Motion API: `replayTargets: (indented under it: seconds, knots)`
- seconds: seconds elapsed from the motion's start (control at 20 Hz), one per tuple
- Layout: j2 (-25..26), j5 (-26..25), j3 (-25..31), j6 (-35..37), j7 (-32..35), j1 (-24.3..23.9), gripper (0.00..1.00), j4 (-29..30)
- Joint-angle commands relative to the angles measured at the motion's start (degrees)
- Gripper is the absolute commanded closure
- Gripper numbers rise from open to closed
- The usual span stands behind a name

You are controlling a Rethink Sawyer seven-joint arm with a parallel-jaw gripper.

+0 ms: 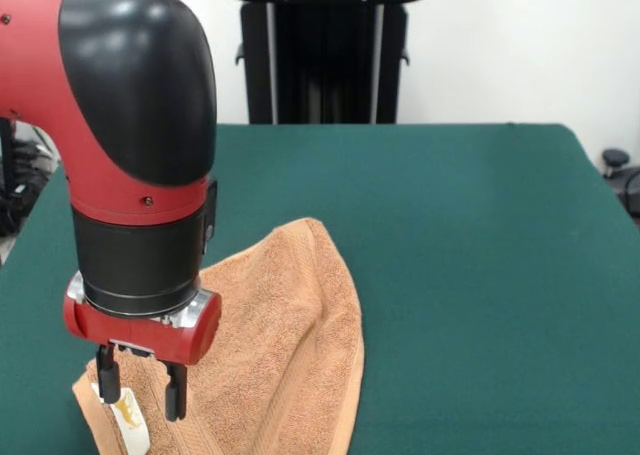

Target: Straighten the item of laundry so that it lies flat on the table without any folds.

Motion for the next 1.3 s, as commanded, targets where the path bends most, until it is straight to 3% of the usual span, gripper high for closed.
replayTargets:
  seconds: [0.05, 0.65, 1.3]
  knots:
    - [2.8, 1.0, 5.9, -0.1, 6.5, 0.8, 0.00, 6.6]
    - [0.8, 0.7, 5.6, 2.7, 4.5, -0.3, 0.00, 8.0]
    - [4.4, -1.0, 5.6, -1.1, 3.5, -1.1, 0.00, 5.1]
